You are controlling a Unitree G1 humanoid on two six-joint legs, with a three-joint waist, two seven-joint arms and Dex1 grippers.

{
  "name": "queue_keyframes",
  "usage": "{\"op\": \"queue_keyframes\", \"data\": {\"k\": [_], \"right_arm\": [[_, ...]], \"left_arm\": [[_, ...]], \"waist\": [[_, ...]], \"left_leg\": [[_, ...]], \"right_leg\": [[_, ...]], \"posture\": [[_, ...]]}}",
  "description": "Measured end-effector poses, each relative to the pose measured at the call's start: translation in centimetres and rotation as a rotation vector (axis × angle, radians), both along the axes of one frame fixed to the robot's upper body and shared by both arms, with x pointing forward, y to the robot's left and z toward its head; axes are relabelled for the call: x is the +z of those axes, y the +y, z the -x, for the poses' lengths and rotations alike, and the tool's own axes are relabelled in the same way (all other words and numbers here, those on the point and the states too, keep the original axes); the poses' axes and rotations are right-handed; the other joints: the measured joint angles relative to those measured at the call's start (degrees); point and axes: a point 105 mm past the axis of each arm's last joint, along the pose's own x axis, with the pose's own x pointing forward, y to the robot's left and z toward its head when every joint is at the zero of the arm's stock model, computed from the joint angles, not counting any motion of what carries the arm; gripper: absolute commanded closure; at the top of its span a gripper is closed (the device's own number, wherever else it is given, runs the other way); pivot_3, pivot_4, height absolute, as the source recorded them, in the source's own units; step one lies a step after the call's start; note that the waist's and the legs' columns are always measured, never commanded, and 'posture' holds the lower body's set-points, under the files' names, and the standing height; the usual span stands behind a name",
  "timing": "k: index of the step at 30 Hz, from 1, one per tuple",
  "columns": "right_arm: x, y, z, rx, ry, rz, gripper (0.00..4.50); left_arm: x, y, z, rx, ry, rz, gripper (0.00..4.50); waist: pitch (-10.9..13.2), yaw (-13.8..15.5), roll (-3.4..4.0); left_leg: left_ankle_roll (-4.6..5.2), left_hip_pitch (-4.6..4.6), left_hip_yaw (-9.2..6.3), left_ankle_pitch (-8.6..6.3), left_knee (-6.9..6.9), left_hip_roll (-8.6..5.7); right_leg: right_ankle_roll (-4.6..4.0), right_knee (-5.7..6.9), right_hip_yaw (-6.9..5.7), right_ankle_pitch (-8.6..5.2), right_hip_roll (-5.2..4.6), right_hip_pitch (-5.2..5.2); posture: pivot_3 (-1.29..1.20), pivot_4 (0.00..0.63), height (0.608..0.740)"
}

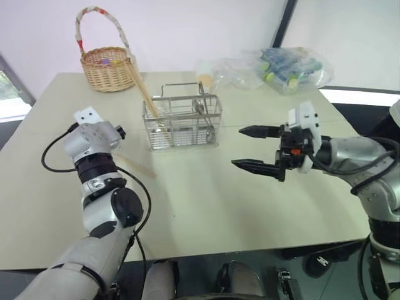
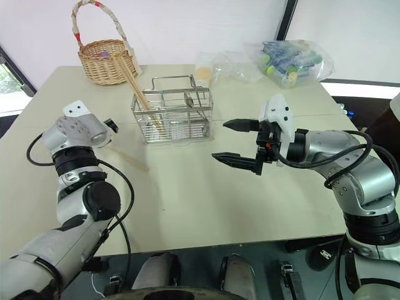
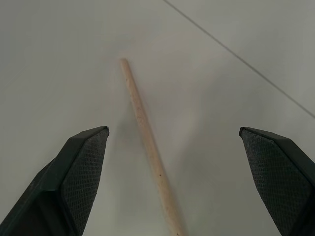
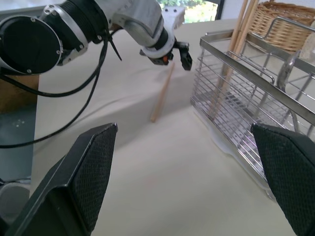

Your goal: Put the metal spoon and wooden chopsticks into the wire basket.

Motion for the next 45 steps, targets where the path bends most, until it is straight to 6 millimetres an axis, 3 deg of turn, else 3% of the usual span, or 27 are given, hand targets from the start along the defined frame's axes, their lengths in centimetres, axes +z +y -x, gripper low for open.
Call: {"op": "queue_keyframes", "data": {"k": [12, 16, 22, 35, 40, 42, 45], "right_arm": [[-0.4, 0.1, 0.2, -0.024, 0.007, -0.017, 0.0], [-0.4, 0.0, 0.2, -0.032, 0.008, -0.019, 0.0], [-0.4, -0.1, 0.1, -0.035, 0.005, -0.021, 0.0], [0.3, -0.1, -0.2, -0.039, -0.015, -0.023, 0.0], [0.7, -0.3, -0.2, -0.047, -0.025, -0.024, 0.0], [0.7, -0.4, -0.2, -0.049, -0.026, -0.023, 0.0], [0.7, -0.4, -0.2, -0.051, -0.024, -0.024, 0.0]], "left_arm": [[-1.7, 0.3, -0.2, 0.039, 0.049, -0.01, 0.02], [-1.8, 0.4, -0.2, 0.059, 0.051, -0.006, 1.3], [-1.9, 0.9, -0.1, 0.086, 0.051, 0.011, 4.39], [-0.9, 1.2, -1.2, 0.088, -0.066, 0.069, 4.46], [4.5, 4.9, -2.1, 0.139, -0.264, -0.014, 4.46], [8.0, 6.0, -2.6, 0.159, -0.405, -0.041, 4.46], [15.0, 6.4, -3.2, 0.147, -0.699, -0.035, 4.46]], "waist": [[-0.16, -0.13, 0.26], [-0.17, -0.09, 0.27], [-0.17, 0.75, 0.27], [-0.1, 1.28, 0.1], [-0.03, 1.03, 0.0], [0.0, 1.16, -0.05], [0.02, 1.5, -0.11]], "left_leg": [[0.0, 0.14, 0.04, 0.0, 0.0, 0.01], [0.0, 0.12, 0.05, -0.01, 0.0, 0.01], [0.0, 0.08, 0.03, -0.01, 0.01, 0.0], [0.0, -0.01, 0.03, 0.0, 0.03, 0.02], [0.0, -0.04, 0.04, -0.01, -0.01, 0.02], [-0.01, -0.06, 0.04, -0.01, -0.02, 0.02], [-0.01, -0.12, 0.0, -0.01, 0.03, 0.01]], "right_leg": [[0.0, 0.0, 0.0, 0.0, -0.03, 0.01], [0.0, 0.01, 0.0, 0.0, -0.04, 0.01], [0.0, -0.01, -0.01, 0.0, -0.04, 0.01], [-0.01, 0.06, -0.01, 0.0, 0.0, -0.07], [-0.01, 0.04, -0.01, 0.0, 0.01, -0.13], [-0.01, 0.03, -0.02, 0.0, 0.01, -0.13], [-0.01, -0.05, -0.06, 0.01, -0.01, -0.11]], "posture": [[0.0, 0.15, 0.62], [0.0, 0.15, 0.62], [0.0, 0.15, 0.62], [0.0, 0.15, 0.62], [0.0, 0.15, 0.62], [0.0, 0.15, 0.62], [0.0, 0.15, 0.62]]}}
